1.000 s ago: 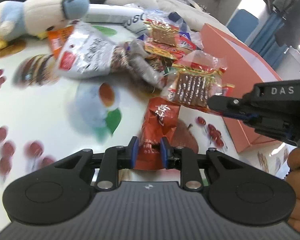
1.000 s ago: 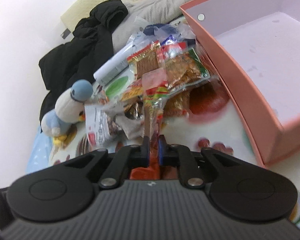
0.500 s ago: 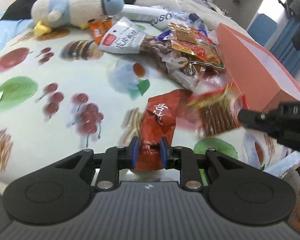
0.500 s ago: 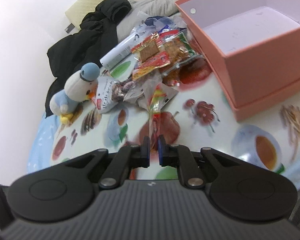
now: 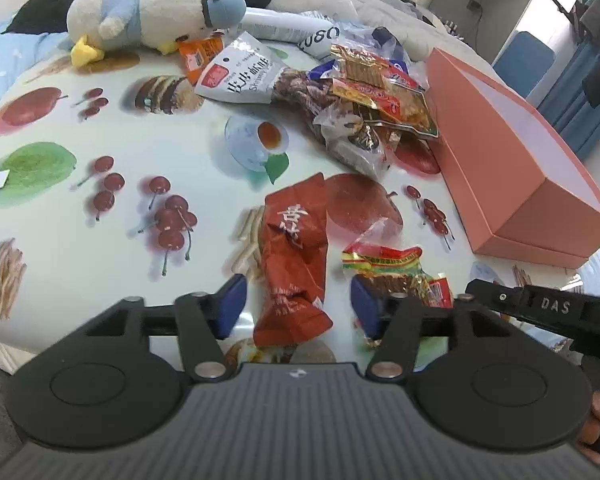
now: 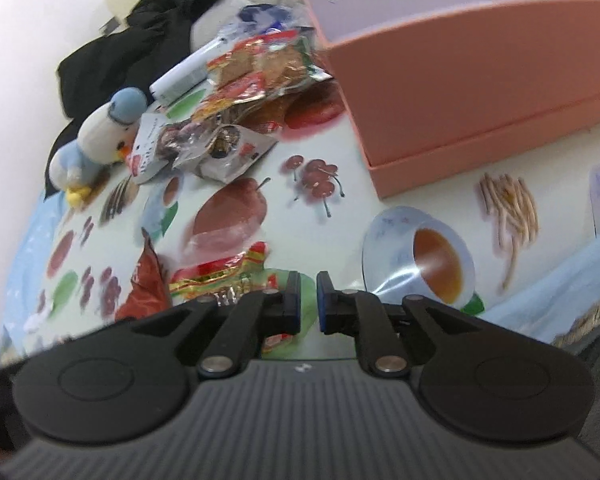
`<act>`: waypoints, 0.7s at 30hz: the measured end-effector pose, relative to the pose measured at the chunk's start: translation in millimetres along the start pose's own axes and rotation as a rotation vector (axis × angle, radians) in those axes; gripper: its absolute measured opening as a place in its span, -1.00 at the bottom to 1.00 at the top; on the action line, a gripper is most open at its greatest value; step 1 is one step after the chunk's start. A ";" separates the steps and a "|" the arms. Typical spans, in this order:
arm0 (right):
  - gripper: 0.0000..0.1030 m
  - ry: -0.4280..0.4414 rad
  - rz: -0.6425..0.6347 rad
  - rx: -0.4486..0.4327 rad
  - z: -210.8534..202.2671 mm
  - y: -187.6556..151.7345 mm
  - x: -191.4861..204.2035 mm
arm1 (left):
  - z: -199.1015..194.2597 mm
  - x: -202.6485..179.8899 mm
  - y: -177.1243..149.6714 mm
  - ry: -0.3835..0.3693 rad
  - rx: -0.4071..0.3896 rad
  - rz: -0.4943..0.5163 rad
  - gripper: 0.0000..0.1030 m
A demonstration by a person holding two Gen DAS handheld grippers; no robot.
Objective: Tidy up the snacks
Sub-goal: 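Grasp the sausage-stick packet with the right tool while the left tool lifts the candy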
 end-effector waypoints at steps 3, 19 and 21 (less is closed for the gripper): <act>-0.35 0.018 -0.059 -0.022 -5.4 -1.5 7.3 | 0.6 4.1 3.9 -0.013 -0.001 -0.024 0.28; 0.37 0.035 -0.477 -0.016 23.7 -37.8 66.8 | 19.9 7.7 6.3 -0.060 0.030 -0.034 0.24; 0.37 0.038 -0.523 -0.021 27.1 -41.7 69.7 | 24.6 4.9 5.8 -0.052 0.035 -0.016 0.20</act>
Point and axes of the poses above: each gripper's, at about its wrist camera, not at the fingertips, and z roughly the way its jaws point, x to its left, y to its top, the point moved 5 cm from there along z, roughly the way its jaws point, and after that the axes turned 1 degree about -x, right-handed, at the moved point
